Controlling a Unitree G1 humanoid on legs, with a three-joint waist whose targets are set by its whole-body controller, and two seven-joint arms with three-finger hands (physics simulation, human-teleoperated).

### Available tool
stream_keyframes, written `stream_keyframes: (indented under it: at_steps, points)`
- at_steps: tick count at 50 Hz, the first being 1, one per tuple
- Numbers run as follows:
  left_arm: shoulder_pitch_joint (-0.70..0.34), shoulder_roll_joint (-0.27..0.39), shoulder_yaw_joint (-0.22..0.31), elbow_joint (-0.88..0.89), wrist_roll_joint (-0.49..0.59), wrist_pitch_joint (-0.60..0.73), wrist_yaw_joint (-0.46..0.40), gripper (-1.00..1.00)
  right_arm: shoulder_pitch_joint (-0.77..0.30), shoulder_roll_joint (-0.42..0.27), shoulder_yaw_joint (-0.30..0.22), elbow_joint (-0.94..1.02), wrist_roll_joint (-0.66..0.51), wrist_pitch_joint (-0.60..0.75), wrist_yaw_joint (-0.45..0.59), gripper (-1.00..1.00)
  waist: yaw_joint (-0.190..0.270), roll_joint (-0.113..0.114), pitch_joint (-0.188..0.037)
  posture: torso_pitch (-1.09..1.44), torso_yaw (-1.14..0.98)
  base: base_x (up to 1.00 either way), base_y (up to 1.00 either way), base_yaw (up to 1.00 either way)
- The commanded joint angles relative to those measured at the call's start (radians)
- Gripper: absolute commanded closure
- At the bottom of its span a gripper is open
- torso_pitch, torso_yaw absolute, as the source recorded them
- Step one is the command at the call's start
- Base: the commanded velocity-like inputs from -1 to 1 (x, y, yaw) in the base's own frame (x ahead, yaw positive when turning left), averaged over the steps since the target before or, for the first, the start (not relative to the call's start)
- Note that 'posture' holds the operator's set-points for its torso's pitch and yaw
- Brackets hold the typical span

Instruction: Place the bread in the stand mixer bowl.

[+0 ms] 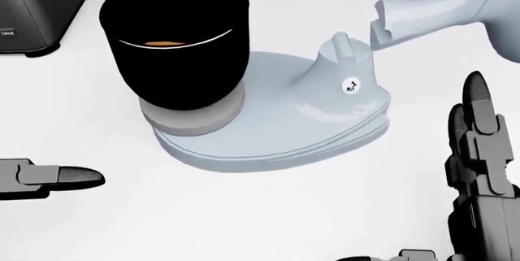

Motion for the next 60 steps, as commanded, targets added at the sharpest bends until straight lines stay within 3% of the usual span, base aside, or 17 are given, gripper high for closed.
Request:
stream_keyframes:
  at_steps: [1,27,35,46,60]
  points:
    - [-0.016,0.005,0.011,-0.036,-0.002,-0.046,0.008,-1.0,-0.008,-0.001,-0.001,-0.041,0.001,-0.027,-0.003,-1.0,0.0,0.003,-0.015,0.0,0.0,0.0,0.0,0.0]
    - [-0.02,0.007,0.029,-0.062,-0.075,-0.075,0.052,-1.0,-0.01,-0.001,0.0,-0.056,-0.001,-0.013,0.0,-1.0,-0.001,0.004,-0.015,0.0,0.0,0.0,0.0,0.0]
    - [-0.143,0.108,0.069,-0.088,-0.122,0.024,0.066,-1.0,-0.006,0.0,0.002,-0.051,-0.001,-0.022,-0.001,-1.0,-0.001,0.006,-0.012,0.0,0.0,0.0,0.0,0.0]
    - [-0.202,0.194,0.114,-0.088,-0.154,0.065,0.066,-1.0,-0.012,-0.002,0.001,-0.044,0.0,-0.023,-0.001,-1.0,-0.003,0.013,-0.008,0.0,0.0,0.0,0.0,0.0]
    - [-0.25,0.365,0.207,-0.074,-0.142,0.108,-0.037,-1.0,-0.012,-0.003,0.006,-0.04,-0.002,-0.027,-0.004,-1.0,-0.005,0.019,-0.001,0.0,0.0,0.0,0.0,0.0]
